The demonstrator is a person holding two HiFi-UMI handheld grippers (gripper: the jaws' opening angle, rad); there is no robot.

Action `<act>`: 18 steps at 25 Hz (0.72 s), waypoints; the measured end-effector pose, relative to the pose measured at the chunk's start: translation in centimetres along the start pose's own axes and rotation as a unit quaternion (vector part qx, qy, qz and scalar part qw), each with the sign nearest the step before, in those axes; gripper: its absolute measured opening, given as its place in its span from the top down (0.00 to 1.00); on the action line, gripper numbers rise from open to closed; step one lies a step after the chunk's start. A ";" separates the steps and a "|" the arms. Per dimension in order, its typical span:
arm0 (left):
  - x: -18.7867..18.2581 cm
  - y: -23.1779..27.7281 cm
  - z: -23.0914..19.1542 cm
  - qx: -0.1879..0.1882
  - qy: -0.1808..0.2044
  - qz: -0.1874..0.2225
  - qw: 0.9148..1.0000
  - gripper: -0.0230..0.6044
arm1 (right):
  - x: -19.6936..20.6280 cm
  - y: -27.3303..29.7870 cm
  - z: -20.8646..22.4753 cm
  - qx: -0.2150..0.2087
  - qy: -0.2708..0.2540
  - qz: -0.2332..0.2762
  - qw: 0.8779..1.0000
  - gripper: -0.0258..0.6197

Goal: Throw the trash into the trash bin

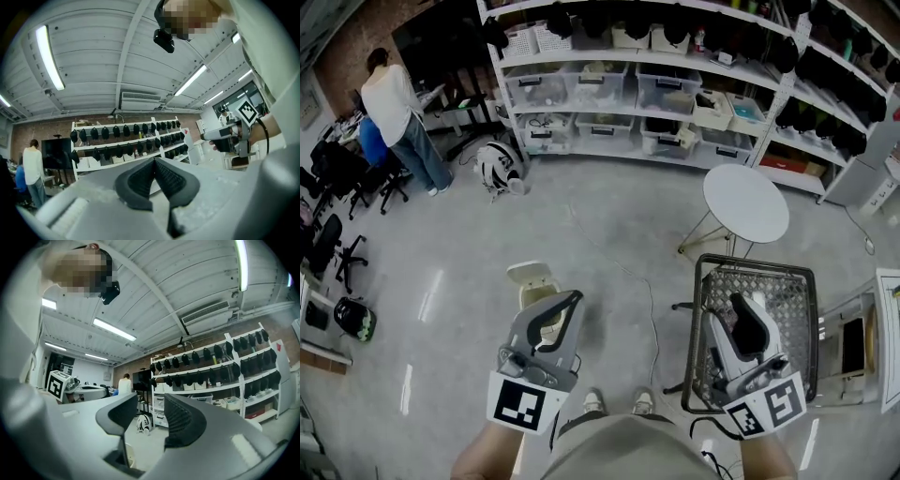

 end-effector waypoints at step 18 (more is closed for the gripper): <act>2.3 13.0 9.8 0.158 -0.056 -0.029 0.985 0.96 | 2.0 -10.1 10.5 0.187 -0.034 -0.084 0.978 0.55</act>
Point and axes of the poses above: the fingertips, and each gripper's own axes: y forward along the fingers, z to its right, x out of its underside, the point moved 9 cm from there along -y, backward along the fingers, and after that the axes turned 3 degrees about -y, right-handed, at the moved point
